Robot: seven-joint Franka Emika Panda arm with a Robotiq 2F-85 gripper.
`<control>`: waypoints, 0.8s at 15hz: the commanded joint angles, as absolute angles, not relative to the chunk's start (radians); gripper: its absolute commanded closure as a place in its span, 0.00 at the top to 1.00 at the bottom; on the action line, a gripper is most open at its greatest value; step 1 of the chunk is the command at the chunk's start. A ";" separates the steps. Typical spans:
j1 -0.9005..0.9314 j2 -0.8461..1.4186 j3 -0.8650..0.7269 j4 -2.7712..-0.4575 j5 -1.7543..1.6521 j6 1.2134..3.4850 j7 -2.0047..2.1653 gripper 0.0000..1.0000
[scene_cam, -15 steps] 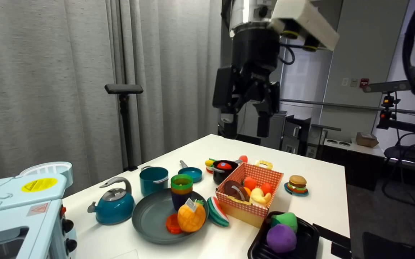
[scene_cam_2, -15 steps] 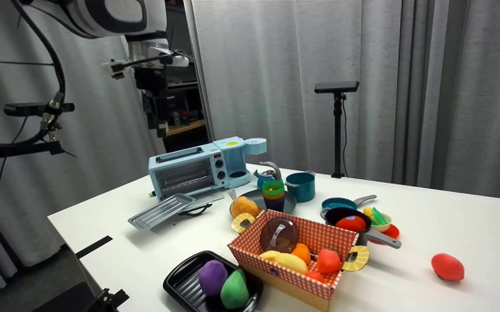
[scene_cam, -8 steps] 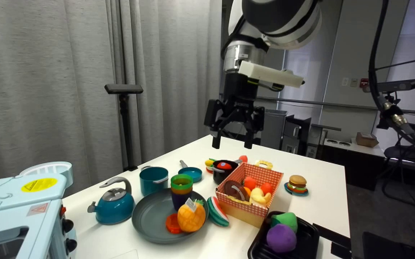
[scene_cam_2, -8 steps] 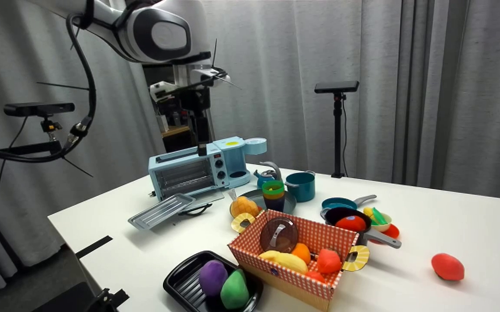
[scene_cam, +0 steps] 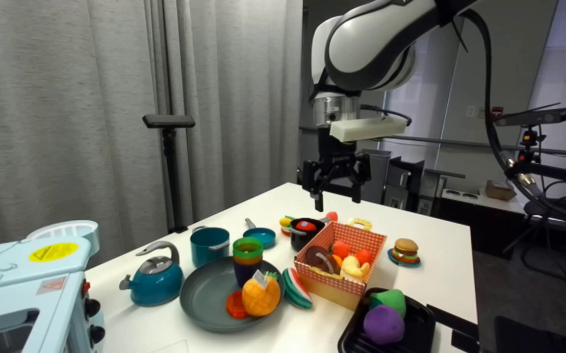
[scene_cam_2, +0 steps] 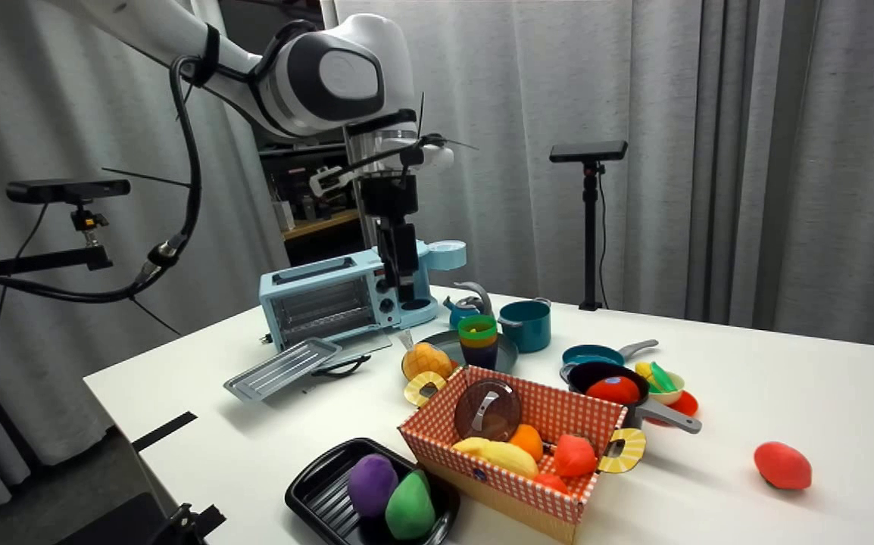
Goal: Pick up the lid and put it on the pot
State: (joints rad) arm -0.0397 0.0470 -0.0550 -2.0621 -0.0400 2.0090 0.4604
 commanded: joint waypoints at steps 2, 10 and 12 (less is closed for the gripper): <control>-0.043 0.071 -0.080 -2.045 -0.201 2.052 0.612 1.00; -0.035 0.061 -0.065 -2.061 -0.154 2.041 0.641 1.00; -0.035 0.061 -0.065 -2.061 -0.154 2.041 0.641 1.00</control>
State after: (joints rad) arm -0.0352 0.0607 -0.0649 -2.0620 -0.1539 2.0429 0.6417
